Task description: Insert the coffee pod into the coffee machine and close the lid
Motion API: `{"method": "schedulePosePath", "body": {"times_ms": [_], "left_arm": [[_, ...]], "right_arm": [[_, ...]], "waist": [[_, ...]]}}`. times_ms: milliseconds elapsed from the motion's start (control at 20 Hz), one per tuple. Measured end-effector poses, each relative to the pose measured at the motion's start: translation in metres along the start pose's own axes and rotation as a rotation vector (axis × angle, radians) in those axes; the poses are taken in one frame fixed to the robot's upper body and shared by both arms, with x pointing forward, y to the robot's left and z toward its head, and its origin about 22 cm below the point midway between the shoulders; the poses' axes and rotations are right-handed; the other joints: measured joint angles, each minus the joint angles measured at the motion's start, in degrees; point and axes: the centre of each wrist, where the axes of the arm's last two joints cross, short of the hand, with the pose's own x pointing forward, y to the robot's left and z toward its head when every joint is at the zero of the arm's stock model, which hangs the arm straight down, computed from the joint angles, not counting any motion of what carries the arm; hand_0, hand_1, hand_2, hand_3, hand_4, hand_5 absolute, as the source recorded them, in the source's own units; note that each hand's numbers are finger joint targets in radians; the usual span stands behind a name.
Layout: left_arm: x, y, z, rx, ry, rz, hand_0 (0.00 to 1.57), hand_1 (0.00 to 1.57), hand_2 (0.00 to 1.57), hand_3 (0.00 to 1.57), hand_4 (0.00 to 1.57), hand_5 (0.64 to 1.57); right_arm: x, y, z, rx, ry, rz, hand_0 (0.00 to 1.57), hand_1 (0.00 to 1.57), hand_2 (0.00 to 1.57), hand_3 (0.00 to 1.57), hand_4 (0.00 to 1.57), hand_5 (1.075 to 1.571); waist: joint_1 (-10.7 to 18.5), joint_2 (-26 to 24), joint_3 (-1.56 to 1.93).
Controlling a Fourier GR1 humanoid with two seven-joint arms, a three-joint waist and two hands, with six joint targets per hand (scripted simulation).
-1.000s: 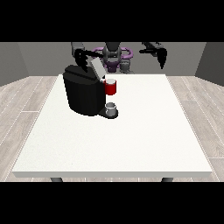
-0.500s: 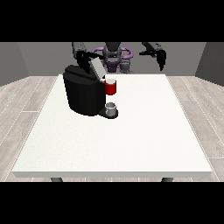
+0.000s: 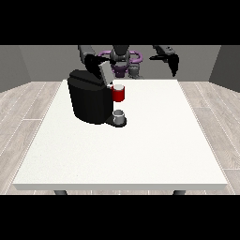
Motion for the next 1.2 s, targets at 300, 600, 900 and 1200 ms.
{"method": "schedulePosePath", "body": {"times_ms": [300,600,900,1200], "left_arm": [[0.000,0.007,-0.003,0.007,0.002,-0.007,0.00,0.00,0.00,0.00,0.12,1.571],[0.003,0.005,-0.009,-0.015,-0.004,-0.002,0.00,0.00,0.00,0.00,0.00,1.571],[-0.002,0.005,-0.004,-0.024,-0.024,-0.007,0.00,0.00,0.00,0.00,0.19,1.571],[-0.012,-0.009,0.003,-0.021,-0.054,0.018,0.00,0.00,0.00,0.00,0.19,1.571]], "right_arm": [[0.013,0.008,-0.013,0.025,0.028,0.012,0.00,0.00,0.00,0.00,0.06,1.571],[0.024,0.021,-0.018,0.039,0.042,0.045,0.00,0.00,0.00,0.00,0.14,1.571],[0.032,0.039,-0.024,0.094,-0.002,0.106,0.00,0.00,0.00,0.00,0.13,1.571],[0.029,0.063,-0.017,0.170,-0.073,0.051,0.00,0.00,0.00,0.00,0.35,1.571]], "waist": [[0.11,0.86,0.30],[0.69,1.26,0.54],[1.09,-0.12,0.20],[-0.44,-1.78,0.13]]}}
